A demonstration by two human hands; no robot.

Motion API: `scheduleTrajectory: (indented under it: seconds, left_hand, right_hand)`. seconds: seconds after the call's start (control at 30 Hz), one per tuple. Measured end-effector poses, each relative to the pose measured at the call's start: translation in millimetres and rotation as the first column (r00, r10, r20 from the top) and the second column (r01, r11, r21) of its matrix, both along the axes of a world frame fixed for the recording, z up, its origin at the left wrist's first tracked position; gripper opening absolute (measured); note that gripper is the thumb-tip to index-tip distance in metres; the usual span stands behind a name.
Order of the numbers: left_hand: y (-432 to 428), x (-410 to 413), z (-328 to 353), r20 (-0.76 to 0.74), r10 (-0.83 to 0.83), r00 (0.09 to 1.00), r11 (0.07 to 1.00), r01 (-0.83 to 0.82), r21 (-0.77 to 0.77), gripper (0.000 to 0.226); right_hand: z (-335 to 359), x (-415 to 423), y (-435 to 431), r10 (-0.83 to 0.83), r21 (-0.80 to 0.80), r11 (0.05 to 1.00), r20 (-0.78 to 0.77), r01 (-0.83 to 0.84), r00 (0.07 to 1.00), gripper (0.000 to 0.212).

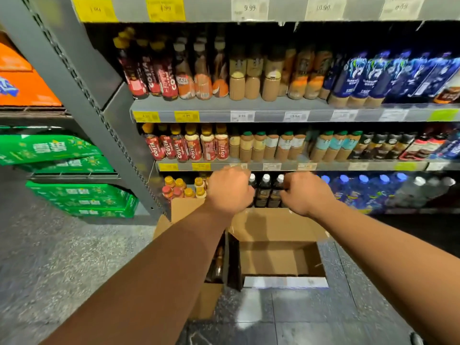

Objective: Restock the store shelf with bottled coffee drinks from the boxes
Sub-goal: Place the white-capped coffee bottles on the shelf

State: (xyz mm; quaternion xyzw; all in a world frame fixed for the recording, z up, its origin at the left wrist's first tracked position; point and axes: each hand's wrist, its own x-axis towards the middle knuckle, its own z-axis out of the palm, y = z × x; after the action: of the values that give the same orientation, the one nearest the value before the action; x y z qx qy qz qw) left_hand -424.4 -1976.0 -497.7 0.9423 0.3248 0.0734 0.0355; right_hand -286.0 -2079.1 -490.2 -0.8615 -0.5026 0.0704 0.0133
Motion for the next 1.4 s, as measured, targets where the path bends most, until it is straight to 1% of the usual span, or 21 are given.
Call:
scheduleTrajectory:
  seconds: [0.13,0.27,0.4,0.47,0.57,0.67,0.77,0.83,0.9,1.0,1.07,1.13,1.2,1.3,1.4]
  left_hand:
    - [4,8,-43,-0.001,-0.024,1.000,0.999,0.024,-0.044,0.018]
    - [9,18,-96,-0.024,-0.069,0.997,0.994,0.066,-0.086,0.009]
    - [14,33,-160,-0.042,-0.070,0.997,0.994,0.066,-0.082,0.016]
    - [12,43,-196,-0.045,-0.079,0.996,0.994,0.075,-0.075,0.014]
    - [6,60,-256,-0.012,-0.094,0.996,0.993,0.093,-0.073,0.021]
    - [-6,69,-317,0.043,-0.154,0.987,0.987,0.156,-0.047,0.025]
    - [-19,76,-371,0.083,-0.171,0.982,0.980,0.178,-0.086,0.021]
    - [-26,82,-405,0.076,-0.184,0.980,0.976,0.191,-0.103,0.017]
    - [-32,87,-439,0.061,-0.208,0.976,0.969,0.214,-0.126,0.016]
    - [-43,89,-488,0.011,-0.253,0.967,0.953,0.251,-0.167,0.020]
    - [-48,88,-516,-0.030,-0.269,0.963,0.947,0.259,-0.188,0.020]
    - [-49,86,-540,-0.084,-0.276,0.958,0.944,0.253,-0.212,0.022]
    - [-49,81,-558,-0.144,-0.276,0.950,0.941,0.236,-0.244,0.033]
    - [-48,73,-579,-0.257,-0.236,0.937,0.937,0.149,-0.317,0.043]
    - [-47,61,-594,-0.377,-0.185,0.908,0.946,0.060,-0.320,0.050]
  right_hand:
    - [-44,2,-3,-0.021,0.007,1.000,-0.018,0.022,1.000,0.012]
    - [-100,6,-6,-0.071,0.014,0.997,-0.006,0.071,0.997,0.012]
    - [-167,18,-7,-0.101,-0.035,0.994,-0.003,0.101,0.995,0.028]
    - [-201,27,-10,-0.101,-0.045,0.994,0.026,0.102,0.995,0.030]
    - [-257,42,-13,-0.110,-0.064,0.992,0.052,0.113,0.993,0.030]
    - [-315,53,-17,-0.147,-0.049,0.988,-0.047,0.144,0.988,0.027]
    - [-372,60,-26,-0.142,-0.002,0.990,-0.103,0.142,0.985,0.023]
    - [-406,63,-31,-0.154,0.025,0.987,-0.114,0.157,0.982,0.017]
    - [-441,67,-36,-0.144,0.024,0.989,-0.089,0.147,0.986,0.016]
    - [-489,73,-45,-0.121,-0.044,0.992,-0.162,0.116,0.979,0.021]
    - [-517,79,-51,-0.022,-0.158,0.987,-0.207,-0.011,0.978,0.030]
    - [-538,82,-52,0.051,-0.255,0.960,-0.243,-0.115,0.969,0.038]
    - [-554,81,-48,0.065,-0.248,0.958,-0.302,-0.144,0.951,0.042]
    - [-576,70,-43,0.096,-0.192,0.964,-0.402,-0.187,0.911,0.046]
    - [-594,58,-43,0.115,-0.218,0.943,-0.495,-0.251,0.861,0.053]
